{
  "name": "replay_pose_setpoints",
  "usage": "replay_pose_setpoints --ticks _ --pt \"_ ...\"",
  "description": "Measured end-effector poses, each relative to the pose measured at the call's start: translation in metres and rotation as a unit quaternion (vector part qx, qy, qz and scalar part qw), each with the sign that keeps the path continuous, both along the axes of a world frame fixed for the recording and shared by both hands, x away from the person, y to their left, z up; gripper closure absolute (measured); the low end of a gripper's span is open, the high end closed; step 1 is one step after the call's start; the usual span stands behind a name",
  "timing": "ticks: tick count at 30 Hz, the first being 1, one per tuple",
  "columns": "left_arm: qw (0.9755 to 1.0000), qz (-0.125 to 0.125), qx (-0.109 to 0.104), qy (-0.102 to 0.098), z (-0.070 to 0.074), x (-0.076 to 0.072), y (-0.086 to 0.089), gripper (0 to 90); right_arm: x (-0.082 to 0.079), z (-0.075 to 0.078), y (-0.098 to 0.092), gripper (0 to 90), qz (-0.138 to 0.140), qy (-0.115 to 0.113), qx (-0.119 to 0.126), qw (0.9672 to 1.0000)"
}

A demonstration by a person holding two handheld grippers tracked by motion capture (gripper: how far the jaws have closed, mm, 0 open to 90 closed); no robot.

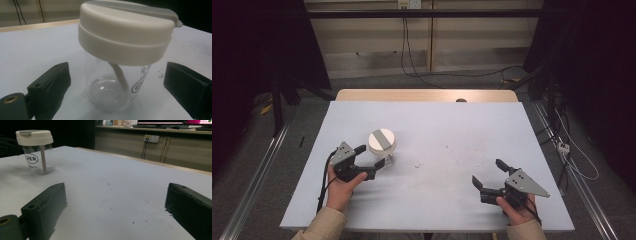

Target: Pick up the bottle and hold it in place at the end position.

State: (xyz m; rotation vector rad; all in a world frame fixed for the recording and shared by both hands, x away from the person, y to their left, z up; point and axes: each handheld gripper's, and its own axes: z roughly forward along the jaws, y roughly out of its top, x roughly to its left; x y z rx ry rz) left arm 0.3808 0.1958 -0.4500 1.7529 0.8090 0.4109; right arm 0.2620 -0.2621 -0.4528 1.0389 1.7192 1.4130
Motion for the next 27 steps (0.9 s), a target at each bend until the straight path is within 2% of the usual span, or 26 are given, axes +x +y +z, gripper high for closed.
replay_pose_setpoints --ticks 7,13,18,27 --pt "1.0000 -0.003 0.006 0.004 -0.003 0.009 -0.011 6.4 0.000 0.000 0.000 3.4 0.000 0.000 0.003 1.0000" --pt "0.9999 -0.009 -0.002 0.006 -0.001 0.017 -0.016 7.4 0.000 0.000 0.000 3.5 0.001 -0.001 0.003 1.0000" --pt "0.9999 -0.011 0.004 0.008 -0.002 0.023 -0.021 7.1 0.000 0.001 -0.001 3.6 0.001 -0.002 0.004 1.0000" --pt "0.9998 -0.019 0.001 0.009 -0.003 0.029 -0.033 9.0 0.000 0.001 -0.001 3.6 0.000 -0.002 0.004 1.0000"
